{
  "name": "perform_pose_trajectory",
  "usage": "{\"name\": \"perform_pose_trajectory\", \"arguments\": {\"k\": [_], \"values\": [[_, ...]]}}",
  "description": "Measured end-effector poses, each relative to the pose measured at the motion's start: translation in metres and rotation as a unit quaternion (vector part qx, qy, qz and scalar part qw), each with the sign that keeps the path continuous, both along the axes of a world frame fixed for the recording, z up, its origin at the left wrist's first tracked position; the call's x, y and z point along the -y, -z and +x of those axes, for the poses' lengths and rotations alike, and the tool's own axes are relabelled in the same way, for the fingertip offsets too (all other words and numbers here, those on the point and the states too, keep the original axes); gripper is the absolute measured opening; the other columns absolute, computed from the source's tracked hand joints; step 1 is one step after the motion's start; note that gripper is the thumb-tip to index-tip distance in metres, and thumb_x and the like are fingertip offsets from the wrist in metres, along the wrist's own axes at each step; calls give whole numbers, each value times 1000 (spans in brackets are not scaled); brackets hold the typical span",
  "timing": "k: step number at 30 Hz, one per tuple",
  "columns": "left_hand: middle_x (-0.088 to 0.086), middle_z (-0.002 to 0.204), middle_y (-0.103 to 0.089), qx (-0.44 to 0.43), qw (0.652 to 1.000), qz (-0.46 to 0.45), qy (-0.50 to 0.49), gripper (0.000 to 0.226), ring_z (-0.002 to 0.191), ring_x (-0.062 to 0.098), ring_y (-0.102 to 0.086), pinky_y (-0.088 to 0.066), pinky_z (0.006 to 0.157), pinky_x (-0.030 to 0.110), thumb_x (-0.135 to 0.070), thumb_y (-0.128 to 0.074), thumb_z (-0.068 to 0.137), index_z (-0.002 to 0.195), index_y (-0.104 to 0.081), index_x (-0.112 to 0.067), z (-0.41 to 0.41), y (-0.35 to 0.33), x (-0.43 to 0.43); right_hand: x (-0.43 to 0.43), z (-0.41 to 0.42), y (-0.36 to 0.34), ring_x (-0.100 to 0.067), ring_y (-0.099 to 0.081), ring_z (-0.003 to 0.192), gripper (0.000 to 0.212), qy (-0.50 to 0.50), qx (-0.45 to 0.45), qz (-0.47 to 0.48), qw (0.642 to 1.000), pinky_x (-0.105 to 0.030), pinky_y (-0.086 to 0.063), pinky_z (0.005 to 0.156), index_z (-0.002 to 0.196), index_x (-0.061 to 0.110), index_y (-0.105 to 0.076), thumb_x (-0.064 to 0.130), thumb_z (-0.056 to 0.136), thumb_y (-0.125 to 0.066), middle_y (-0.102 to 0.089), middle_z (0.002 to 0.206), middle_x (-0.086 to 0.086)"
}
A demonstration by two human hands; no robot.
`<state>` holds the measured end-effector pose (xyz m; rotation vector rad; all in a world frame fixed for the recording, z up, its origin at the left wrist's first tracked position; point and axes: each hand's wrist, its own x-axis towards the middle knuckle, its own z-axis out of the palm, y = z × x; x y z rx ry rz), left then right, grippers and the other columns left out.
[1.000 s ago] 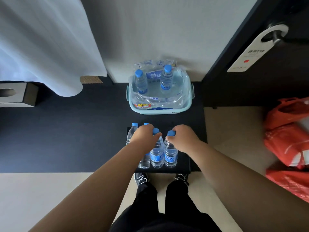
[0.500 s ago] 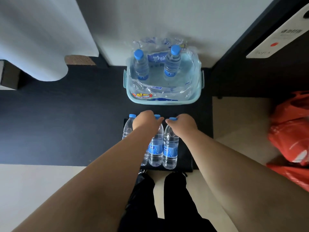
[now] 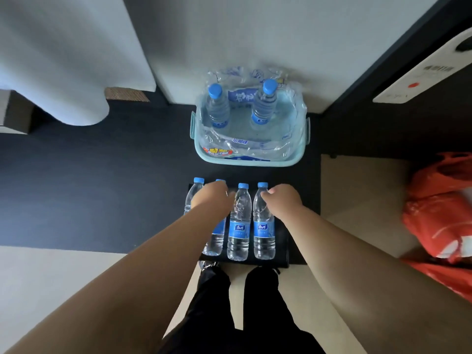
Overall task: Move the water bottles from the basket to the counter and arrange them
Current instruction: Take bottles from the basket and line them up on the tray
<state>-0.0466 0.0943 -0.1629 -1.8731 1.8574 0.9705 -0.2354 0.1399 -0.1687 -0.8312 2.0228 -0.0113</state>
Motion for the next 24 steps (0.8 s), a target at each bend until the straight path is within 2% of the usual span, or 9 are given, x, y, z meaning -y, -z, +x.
{"name": "perform_pose_trajectory", "arguments": {"k": [1, 3, 5, 7, 10, 13, 18, 20, 24], "values": [[1, 103, -71, 3, 1000, -10, 2, 35, 96, 27, -69, -56, 83, 38, -47, -52, 95, 112, -67, -20, 5, -8, 2, -1, -2, -8, -10, -55, 45, 39, -15, -5, -7, 1000, -22, -34, 41, 64, 20, -65, 36, 99, -60, -54, 51, 6], [-4, 97, -72, 13, 1000, -16, 6, 25, 87, 23, -70, -59, 79, 38, -39, -51, 93, 104, -68, -25, 14, -27, 10, 0, -5, -27, -20, -62, 60, 41, -57, -12, -12, 998, -26, -38, 47, 62, 14, -59, 32, 99, -57, -58, 59, 0], [-5, 88, -71, 10, 999, -40, -19, 22, 76, 21, -68, -59, 73, 36, -43, -51, 90, 94, -66, -26, 20, -47, 21, 7, -8, -48, -28, -68, 84, 31, -77, -12, -30, 996, -31, -51, 65, 87, 6, -71, 31, 99, -57, -70, 84, -8], [-6, 88, -70, -1, 996, -77, -33, 25, 74, 21, -67, -59, 71, 35, -47, -51, 89, 94, -65, -26, 24, -66, 34, 17, -10, -67, -25, -68, 98, 35, -74, -17, -74, 994, -32, -53, 79, 111, 8, -73, 37, 98, -59, -73, 106, -6], [-8, 91, -72, -28, 992, -111, -58, 26, 75, 20, -70, -60, 74, 35, -51, -52, 86, 102, -64, -33, 26, -90, 56, 38, -11, -94, -21, -65, 110, 37, -98, -41, -136, 985, -30, -48, 84, 122, 17, -69, 42, 99, -57, -70, 121, 0], [-8, 96, -71, -47, 986, -146, -62, 33, 78, 19, -70, -60, 75, 36, -55, -53, 87, 111, -64, -35, 22, -111, 83, 65, -15, -111, -20, -65, 105, 38, -106, -60, -184, 975, -30, -46, 79, 125, 19, -67, 45, 99, -56, -70, 121, 0], [-4, 98, -70, -47, 980, -190, -32, 39, 78, 22, -66, -49, 62, 31, -50, -53, 88, 122, -59, -32, 9, -129, 128, 115, -19, -130, -24, -67, 102, 45, -95, -87, -228, 965, -34, -50, 82, 136, 20, -60, 43, 98, -57, -71, 118, -3], [-2, 98, -68, -44, 979, -198, -24, 43, 78, 24, -65, -47, 61, 32, -48, -54, 89, 129, -54, -31, 2, -129, 144, 133, -19, -130, -24, -65, 96, 46, -95, -95, -248, 959, -34, -48, 77, 139, 18, -56, 41, 98, -58, -71, 115, -5], [3, 111, -67, -57, 976, -209, -29, 46, 82, 26, -59, -48, 68, 35, -42, -55, 89, 132, -50, -26, -15, -118, 166, 162, -17, -120, -25, -57, 84, 51, -75, -95, -250, 961, -32, -40, 68, 141, 11, -48, 36, 98, -59, -68, 110, -7]]}}
